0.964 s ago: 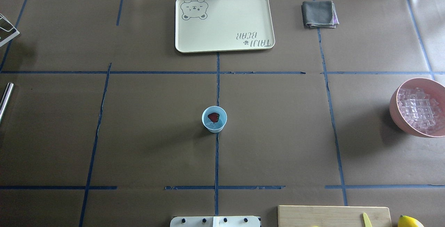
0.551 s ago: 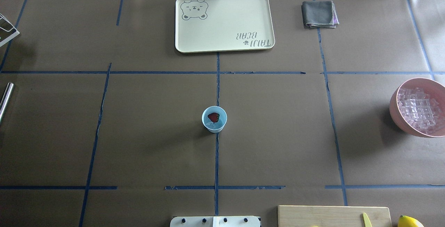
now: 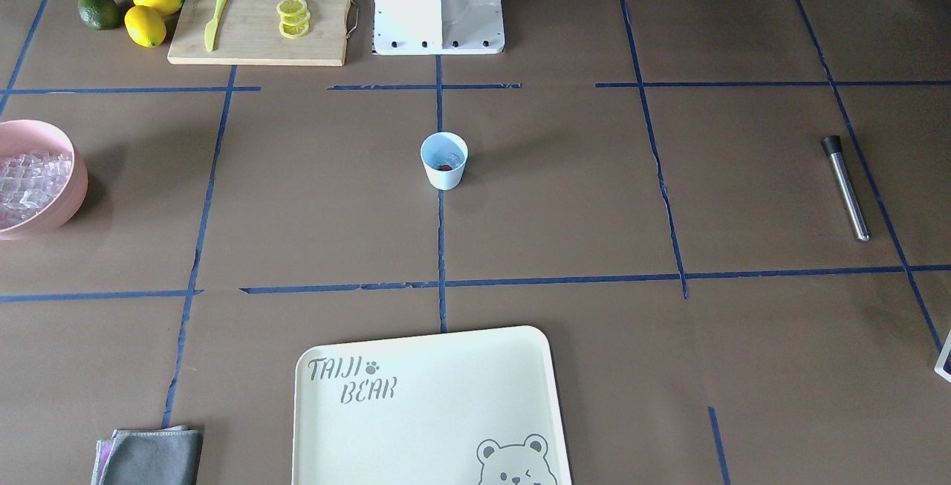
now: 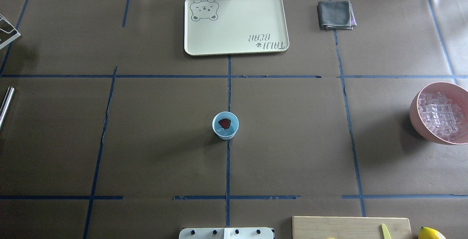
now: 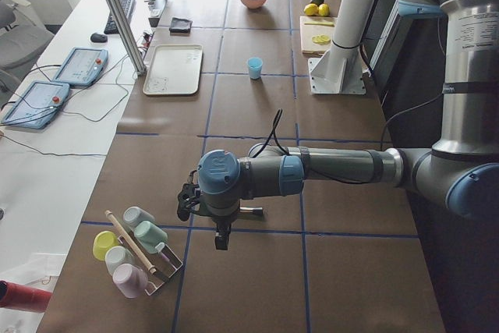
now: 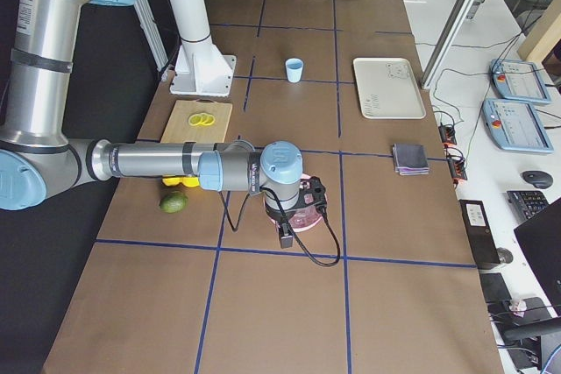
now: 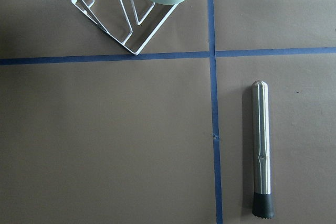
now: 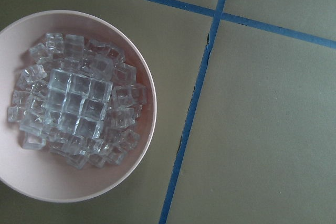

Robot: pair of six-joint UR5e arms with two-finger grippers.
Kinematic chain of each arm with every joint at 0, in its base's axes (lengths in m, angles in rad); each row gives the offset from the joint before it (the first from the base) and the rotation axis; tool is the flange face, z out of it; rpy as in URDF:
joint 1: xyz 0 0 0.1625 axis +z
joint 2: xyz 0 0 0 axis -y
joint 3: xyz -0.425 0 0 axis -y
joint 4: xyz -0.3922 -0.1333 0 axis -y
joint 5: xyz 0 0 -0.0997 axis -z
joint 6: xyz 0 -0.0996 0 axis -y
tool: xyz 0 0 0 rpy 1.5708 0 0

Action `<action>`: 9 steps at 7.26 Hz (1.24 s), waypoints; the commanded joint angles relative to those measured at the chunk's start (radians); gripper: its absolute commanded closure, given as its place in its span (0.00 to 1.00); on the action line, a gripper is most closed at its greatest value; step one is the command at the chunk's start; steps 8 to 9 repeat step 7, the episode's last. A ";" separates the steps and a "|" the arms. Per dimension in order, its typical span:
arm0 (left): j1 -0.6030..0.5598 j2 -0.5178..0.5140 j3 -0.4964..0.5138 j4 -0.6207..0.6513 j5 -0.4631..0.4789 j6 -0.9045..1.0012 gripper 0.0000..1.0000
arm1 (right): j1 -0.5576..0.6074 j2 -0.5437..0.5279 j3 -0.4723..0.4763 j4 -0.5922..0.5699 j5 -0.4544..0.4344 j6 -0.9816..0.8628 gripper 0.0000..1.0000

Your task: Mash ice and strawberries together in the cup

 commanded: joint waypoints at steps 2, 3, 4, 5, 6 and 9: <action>0.000 -0.001 -0.004 0.000 0.000 -0.002 0.00 | 0.000 0.001 0.004 0.002 0.001 0.003 0.01; 0.000 -0.001 -0.005 0.000 0.000 0.000 0.00 | -0.001 0.001 0.004 0.002 0.001 0.003 0.01; 0.000 -0.001 -0.005 0.000 0.000 0.000 0.00 | -0.001 0.001 0.004 0.002 0.001 0.003 0.01; 0.000 -0.001 -0.010 0.000 0.000 0.000 0.00 | -0.001 0.002 0.004 0.002 0.001 0.003 0.01; 0.000 -0.001 -0.011 0.000 0.000 0.000 0.00 | -0.001 0.002 0.004 0.002 0.001 0.003 0.01; 0.000 -0.001 -0.013 0.000 0.000 0.000 0.00 | -0.001 0.002 0.004 0.002 0.001 0.003 0.00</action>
